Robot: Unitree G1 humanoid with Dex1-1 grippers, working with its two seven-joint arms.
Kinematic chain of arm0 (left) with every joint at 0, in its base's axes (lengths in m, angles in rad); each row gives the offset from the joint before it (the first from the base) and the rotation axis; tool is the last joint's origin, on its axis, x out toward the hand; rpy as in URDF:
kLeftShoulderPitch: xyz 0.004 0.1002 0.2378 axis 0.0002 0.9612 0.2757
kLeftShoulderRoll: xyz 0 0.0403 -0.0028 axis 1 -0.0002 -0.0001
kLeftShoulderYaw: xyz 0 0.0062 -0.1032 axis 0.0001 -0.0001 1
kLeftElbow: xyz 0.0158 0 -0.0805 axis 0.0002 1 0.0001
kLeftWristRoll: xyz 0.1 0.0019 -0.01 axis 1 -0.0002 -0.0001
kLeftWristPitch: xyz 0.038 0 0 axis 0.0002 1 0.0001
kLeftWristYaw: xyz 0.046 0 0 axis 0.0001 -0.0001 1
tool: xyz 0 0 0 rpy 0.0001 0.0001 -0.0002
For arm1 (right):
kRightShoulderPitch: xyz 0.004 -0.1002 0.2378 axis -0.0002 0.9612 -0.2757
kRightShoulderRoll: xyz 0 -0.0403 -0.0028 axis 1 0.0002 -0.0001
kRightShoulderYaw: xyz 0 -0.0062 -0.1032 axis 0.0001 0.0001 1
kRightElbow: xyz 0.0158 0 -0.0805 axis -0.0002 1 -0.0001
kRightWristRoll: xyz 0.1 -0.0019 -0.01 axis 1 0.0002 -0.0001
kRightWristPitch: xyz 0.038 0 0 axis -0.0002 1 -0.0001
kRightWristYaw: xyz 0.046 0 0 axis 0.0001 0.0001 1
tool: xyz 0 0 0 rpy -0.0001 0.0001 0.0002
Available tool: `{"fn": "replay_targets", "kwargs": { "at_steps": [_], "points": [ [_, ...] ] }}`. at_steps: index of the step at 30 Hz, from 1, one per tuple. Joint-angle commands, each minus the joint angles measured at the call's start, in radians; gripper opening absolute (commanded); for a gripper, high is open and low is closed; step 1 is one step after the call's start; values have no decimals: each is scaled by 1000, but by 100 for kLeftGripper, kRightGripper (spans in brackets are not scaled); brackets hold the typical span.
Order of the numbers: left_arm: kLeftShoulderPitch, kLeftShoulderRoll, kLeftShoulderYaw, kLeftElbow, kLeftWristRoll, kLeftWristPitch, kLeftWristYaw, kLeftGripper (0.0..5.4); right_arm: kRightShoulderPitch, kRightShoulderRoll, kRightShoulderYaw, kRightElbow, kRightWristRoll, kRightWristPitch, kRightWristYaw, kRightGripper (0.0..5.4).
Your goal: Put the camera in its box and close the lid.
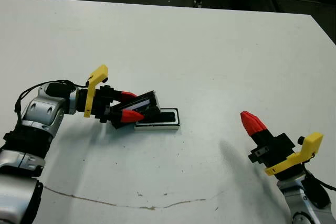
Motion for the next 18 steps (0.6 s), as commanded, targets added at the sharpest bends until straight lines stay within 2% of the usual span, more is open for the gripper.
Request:
{"fn": "replay_targets", "kwargs": {
  "at_steps": [1,13,18],
  "points": [
    [-15,-19,-13,39,3,-32,-54,315,8,-12,-9,4,1,6,-2,0],
    [-14,-60,-47,50,38,-73,-60,315,15,-12,-11,-3,4,7,-2,0],
    [33,-72,-78,-32,101,-75,63,315,17,-10,-11,-2,-1,-2,-3,0]
  ]
}}
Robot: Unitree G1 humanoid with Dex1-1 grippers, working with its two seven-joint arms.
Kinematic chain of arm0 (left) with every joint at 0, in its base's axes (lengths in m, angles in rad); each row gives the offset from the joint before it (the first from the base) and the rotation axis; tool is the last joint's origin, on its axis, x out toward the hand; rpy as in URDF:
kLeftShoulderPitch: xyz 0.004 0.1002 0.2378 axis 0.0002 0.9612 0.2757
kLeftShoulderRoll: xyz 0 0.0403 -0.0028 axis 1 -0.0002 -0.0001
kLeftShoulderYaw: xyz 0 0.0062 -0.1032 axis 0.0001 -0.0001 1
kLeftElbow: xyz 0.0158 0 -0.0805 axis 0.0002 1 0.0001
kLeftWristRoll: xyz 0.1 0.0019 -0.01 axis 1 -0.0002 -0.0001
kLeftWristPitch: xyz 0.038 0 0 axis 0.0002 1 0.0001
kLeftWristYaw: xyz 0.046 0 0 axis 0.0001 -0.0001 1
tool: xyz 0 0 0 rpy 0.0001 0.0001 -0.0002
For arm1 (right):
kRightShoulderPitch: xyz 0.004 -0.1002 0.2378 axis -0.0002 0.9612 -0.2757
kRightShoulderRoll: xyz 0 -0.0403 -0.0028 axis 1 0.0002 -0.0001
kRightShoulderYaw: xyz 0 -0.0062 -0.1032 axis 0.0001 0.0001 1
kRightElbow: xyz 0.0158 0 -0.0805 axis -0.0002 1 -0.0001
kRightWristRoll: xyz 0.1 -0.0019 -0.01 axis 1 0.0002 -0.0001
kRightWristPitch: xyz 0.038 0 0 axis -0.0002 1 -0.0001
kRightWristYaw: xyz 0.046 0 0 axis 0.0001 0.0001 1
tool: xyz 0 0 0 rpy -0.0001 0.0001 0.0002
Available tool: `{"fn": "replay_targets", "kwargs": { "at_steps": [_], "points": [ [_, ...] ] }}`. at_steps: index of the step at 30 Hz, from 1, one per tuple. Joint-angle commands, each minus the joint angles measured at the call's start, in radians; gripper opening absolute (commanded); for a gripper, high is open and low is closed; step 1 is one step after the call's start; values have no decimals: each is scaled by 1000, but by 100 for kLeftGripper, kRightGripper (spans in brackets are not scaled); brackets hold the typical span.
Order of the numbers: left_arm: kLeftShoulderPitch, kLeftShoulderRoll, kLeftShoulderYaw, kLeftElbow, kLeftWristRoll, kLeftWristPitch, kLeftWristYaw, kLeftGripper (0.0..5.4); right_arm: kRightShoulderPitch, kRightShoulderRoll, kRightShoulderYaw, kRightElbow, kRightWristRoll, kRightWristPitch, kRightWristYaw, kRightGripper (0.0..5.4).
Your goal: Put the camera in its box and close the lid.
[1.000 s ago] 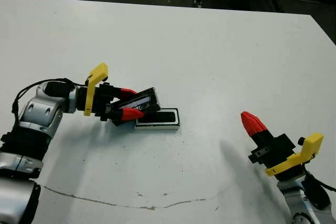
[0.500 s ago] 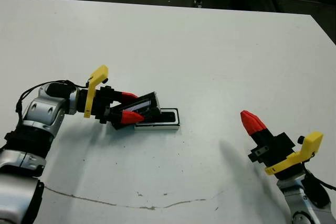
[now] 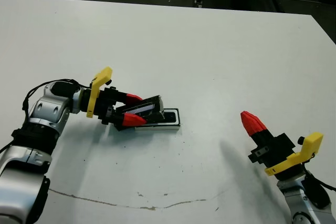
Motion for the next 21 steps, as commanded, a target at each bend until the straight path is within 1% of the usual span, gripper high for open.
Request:
{"fn": "replay_targets", "kwargs": {
  "at_steps": [1,5,12,15,17,21],
  "points": [
    [64,-26,-47,-62,67,-18,88,315,12,-10,-10,0,-4,-4,-2,0],
    [93,-26,-75,-116,94,-23,133,315,12,-8,-10,3,-8,-11,-1,0],
    [120,-23,-85,-162,86,16,160,315,14,-8,-9,0,-6,-2,-5,0],
    [129,-13,-82,-183,76,29,156,315,13,-7,-8,3,-1,-4,1,0],
    [134,-9,-77,-193,58,63,148,315,10,-6,-8,8,5,-5,6,0],
    [145,-8,-66,-199,37,75,139,315,15,-1,-6,0,3,1,-6,0]
  ]
}}
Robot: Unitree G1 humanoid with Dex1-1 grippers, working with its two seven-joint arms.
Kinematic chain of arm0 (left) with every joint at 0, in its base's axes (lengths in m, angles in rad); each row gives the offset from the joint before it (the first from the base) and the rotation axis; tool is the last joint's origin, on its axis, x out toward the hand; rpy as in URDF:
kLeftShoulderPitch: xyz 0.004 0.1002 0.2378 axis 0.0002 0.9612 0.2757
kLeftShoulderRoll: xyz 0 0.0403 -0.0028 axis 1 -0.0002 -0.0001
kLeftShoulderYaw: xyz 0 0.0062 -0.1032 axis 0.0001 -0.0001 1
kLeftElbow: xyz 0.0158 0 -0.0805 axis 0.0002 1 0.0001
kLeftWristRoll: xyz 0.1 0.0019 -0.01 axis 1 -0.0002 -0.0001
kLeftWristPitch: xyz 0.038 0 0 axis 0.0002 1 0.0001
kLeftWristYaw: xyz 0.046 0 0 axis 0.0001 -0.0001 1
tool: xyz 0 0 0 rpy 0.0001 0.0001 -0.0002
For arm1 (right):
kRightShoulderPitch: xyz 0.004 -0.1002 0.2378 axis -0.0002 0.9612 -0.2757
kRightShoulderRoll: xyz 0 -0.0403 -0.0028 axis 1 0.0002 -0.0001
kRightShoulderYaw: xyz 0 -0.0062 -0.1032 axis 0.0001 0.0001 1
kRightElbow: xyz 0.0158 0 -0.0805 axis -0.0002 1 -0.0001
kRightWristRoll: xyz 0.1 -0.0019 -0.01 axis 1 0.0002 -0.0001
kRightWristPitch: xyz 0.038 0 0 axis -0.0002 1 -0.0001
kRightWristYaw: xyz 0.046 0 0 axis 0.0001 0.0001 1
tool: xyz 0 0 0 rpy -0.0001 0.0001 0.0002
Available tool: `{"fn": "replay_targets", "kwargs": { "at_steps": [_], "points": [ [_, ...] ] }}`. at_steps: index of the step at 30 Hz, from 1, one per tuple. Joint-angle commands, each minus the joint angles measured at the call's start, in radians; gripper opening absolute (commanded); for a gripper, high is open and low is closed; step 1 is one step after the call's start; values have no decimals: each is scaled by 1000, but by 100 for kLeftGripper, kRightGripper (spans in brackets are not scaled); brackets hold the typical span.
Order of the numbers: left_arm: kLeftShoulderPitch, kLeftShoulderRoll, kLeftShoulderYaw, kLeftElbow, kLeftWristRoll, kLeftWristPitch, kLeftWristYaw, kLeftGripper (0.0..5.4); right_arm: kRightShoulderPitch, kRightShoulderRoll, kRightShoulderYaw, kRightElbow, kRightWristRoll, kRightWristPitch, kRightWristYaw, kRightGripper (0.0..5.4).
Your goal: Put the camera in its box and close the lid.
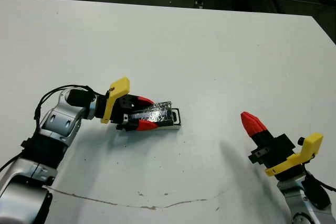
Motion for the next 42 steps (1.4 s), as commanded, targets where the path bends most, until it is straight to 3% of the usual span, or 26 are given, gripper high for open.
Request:
{"fn": "replay_targets", "kwargs": {
  "at_steps": [1,6,11,23,42],
  "points": [
    [54,-6,-29,1,-15,37,-26,315,12,-1,-5,-1,3,1,-7,0],
    [55,-14,-38,-3,-22,59,-28,315,18,-6,-5,-12,2,13,-14,0],
    [55,-46,-44,21,-14,-17,-23,315,16,-5,-7,0,1,-5,-1,0],
    [-35,-175,-150,150,51,-60,-14,315,23,-5,-9,3,0,-13,1,0],
    [-16,-251,-203,194,110,-90,36,315,28,-3,-8,0,7,-13,5,0]
  ]
}}
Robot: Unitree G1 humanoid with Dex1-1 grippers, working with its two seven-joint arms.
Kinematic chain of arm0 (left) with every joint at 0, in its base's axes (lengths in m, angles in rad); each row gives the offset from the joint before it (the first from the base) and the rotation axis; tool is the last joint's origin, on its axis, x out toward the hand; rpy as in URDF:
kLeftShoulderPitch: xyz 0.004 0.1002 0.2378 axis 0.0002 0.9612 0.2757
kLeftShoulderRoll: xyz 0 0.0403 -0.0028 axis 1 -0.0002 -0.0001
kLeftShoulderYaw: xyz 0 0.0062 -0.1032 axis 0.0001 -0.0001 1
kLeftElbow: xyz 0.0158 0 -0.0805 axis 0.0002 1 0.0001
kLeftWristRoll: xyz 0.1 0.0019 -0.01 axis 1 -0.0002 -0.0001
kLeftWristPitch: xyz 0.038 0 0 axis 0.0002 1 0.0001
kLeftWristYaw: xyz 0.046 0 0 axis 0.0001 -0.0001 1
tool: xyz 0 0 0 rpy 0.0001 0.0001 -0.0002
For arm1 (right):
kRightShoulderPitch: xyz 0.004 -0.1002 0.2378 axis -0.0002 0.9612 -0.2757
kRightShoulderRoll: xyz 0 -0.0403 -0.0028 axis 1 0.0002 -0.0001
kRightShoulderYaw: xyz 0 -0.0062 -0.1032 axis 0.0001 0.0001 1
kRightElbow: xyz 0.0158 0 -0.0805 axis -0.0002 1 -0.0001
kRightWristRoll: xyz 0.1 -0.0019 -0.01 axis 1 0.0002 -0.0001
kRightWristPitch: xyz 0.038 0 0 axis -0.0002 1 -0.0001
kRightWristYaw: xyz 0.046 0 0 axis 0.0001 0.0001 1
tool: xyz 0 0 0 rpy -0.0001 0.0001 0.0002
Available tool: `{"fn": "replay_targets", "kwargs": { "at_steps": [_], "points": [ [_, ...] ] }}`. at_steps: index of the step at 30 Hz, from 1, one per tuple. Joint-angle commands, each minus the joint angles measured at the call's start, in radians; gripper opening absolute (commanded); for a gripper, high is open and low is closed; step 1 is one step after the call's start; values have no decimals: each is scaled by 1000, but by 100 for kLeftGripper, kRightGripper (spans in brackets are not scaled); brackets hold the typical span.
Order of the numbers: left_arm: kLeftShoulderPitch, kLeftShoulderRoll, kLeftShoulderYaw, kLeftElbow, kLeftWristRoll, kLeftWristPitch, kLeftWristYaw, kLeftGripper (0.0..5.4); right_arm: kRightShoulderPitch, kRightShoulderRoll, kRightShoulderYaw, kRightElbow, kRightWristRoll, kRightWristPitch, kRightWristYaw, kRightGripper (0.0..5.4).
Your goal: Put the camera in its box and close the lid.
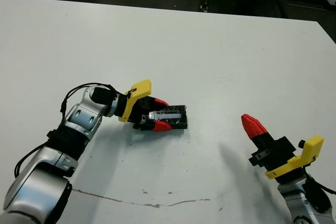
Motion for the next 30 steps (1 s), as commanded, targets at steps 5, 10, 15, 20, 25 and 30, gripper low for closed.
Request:
{"fn": "replay_targets", "kwargs": {
  "at_steps": [5,10,15,20,25,30],
  "points": [
    [82,-92,-110,-5,70,-34,41,363,8,-7,-7,-3,5,8,-6,0],
    [88,-82,-88,6,86,-101,57,432,4,-10,-5,-4,5,10,-4,0],
    [82,-64,-94,6,105,-99,60,502,3,-11,-5,-1,6,11,-1,0],
    [91,-41,-81,-16,112,-94,65,539,3,-7,-2,-6,3,10,-7,0],
    [105,-8,-68,-72,106,-67,66,539,4,-7,-1,-2,9,12,-3,0],
    [121,39,-44,-106,85,-66,61,539,9,-7,0,-5,4,9,-5,0]
  ]
}}
